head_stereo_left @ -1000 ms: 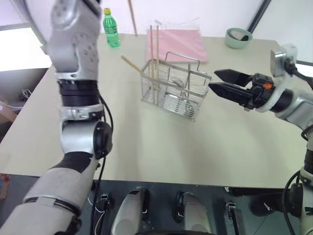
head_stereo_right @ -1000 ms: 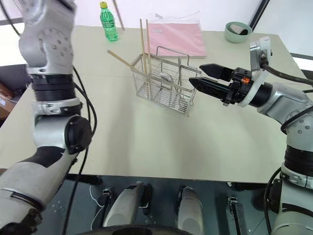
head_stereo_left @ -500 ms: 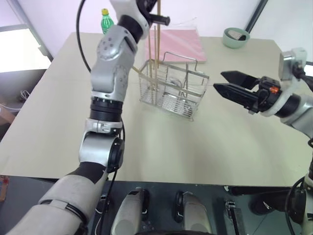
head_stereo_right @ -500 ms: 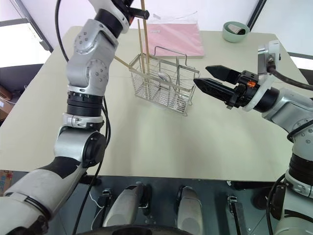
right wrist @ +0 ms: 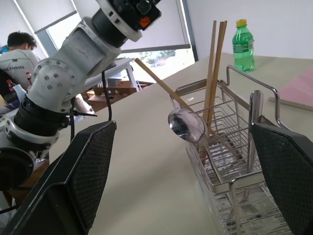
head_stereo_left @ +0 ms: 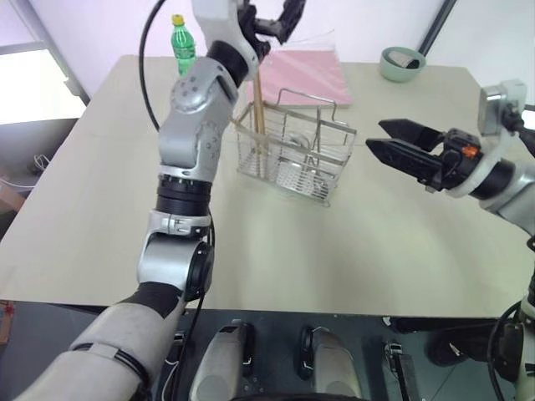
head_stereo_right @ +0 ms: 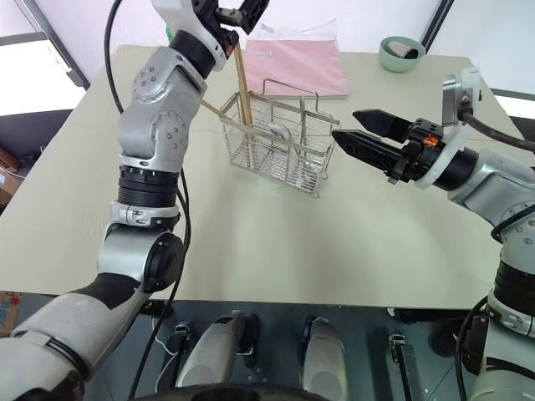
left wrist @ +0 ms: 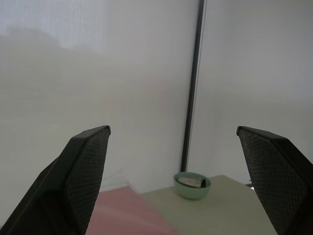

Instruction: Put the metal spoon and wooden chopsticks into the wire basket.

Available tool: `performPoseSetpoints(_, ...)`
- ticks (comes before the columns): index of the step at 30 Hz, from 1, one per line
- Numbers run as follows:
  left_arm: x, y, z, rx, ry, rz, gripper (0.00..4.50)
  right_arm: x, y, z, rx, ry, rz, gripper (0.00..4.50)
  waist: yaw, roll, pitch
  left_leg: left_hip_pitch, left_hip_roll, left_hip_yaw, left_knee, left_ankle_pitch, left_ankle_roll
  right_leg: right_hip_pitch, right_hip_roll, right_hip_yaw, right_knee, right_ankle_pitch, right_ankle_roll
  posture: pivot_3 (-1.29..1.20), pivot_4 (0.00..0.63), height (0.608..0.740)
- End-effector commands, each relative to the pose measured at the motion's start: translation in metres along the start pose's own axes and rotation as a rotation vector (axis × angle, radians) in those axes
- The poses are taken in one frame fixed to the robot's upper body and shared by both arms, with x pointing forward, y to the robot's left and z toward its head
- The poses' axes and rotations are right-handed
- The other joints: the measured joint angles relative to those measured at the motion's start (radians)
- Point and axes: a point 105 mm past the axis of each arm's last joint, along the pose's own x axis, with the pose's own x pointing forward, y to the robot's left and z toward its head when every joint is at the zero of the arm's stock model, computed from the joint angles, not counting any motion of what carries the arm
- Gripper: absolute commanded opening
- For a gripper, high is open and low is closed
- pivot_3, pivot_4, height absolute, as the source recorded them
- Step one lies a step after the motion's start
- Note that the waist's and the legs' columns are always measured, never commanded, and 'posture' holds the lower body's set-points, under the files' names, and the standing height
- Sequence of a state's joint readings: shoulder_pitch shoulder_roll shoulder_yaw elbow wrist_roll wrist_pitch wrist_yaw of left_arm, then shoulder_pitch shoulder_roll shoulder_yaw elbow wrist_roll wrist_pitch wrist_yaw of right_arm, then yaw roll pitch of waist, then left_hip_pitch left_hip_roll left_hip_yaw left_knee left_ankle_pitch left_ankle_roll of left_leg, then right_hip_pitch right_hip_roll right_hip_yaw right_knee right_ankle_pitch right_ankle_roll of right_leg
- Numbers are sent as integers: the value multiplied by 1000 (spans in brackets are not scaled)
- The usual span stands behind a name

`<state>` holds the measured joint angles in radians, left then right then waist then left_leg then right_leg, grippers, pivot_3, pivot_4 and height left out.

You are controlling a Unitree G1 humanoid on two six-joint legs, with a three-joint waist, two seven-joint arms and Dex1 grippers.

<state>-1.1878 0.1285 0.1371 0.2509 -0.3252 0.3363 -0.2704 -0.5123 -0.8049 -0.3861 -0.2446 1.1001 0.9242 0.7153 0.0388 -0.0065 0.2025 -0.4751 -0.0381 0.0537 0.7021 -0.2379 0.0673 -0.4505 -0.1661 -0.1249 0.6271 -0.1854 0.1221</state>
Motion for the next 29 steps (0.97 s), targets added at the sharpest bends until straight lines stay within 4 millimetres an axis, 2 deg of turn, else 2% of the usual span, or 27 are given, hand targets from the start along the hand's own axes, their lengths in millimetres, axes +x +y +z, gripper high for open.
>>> performPoseSetpoints(1, -3, 24, 64, 80, -26, 6, 4456, -3, -2, 12, -75, -7, -3, 4500, -3, 0, 0, 0, 0, 0, 0, 0, 0, -1, 0, 1, 1, 0, 0, 0, 150, 686)
performPoseSetpoints(4, -16, 50, 85, 97, 139, -30, 4456, -6, -12, 13, -105, 16, -18, 4500, -8, 0, 0, -2, 0, 2, 0, 0, -1, -6, 1, 3, 3, 0, 0, 0, 150, 686)
performPoseSetpoints(6, -30, 60, 108, 182, 143, -81, 4456, -8, -18, 13, -123, 36, -23, 4500, -12, 0, 0, -2, 0, 3, -1, 4, -6, -6, 1, 4, 3, -1, 0, 0, 150, 686)
performPoseSetpoints(9, -59, 68, 116, 249, 244, -200, 4456, -11, -26, 11, -160, 86, -15, 4500, -12, 1, 0, -1, 0, 5, -1, 4, -6, -6, 1, 5, 3, -1, 0, 0, 150, 686)
performPoseSetpoints(11, -78, 73, 114, 255, 319, -262, 4456, -14, -29, 8, -183, 122, -4, 4500, -8, 1, 0, -1, 0, 4, -1, 4, -7, -6, 1, 5, 3, -1, 0, 0, 150, 686)
performPoseSetpoints(15, -137, 74, 100, 253, 534, -429, 4456, -16, -31, 9, -195, 175, 48, 4500, -22, 1, 0, -2, 0, 5, -2, 3, -8, -9, 1, 6, 3, -1, 0, 0, 150, 686)
performPoseSetpoints(18, -168, 78, 88, 207, 658, -452, 4456, -15, -30, 9, -200, 193, 78, 4500, -30, 1, 1, -3, 1, 4, -2, 3, -10, -9, 1, 5, 2, -1, -1, 0, 150, 686)
performPoseSetpoints(24, -188, 83, 78, 200, 732, -424, 4456, -9, -19, 8, -194, 197, 156, 4500, -26, 1, 1, -3, 1, 3, -2, 2, -11, -10, 1, 5, 2, -1, -1, 0, 150, 686)
performPoseSetpoints(29, -195, 84, 69, 215, 776, -406, 4456, -5, -11, 7, -174, 179, 196, 4500, -27, 1, 1, -3, 1, 3, -3, 2, -11, -10, 1, 5, 2, -1, -1, 0, 150, 686)
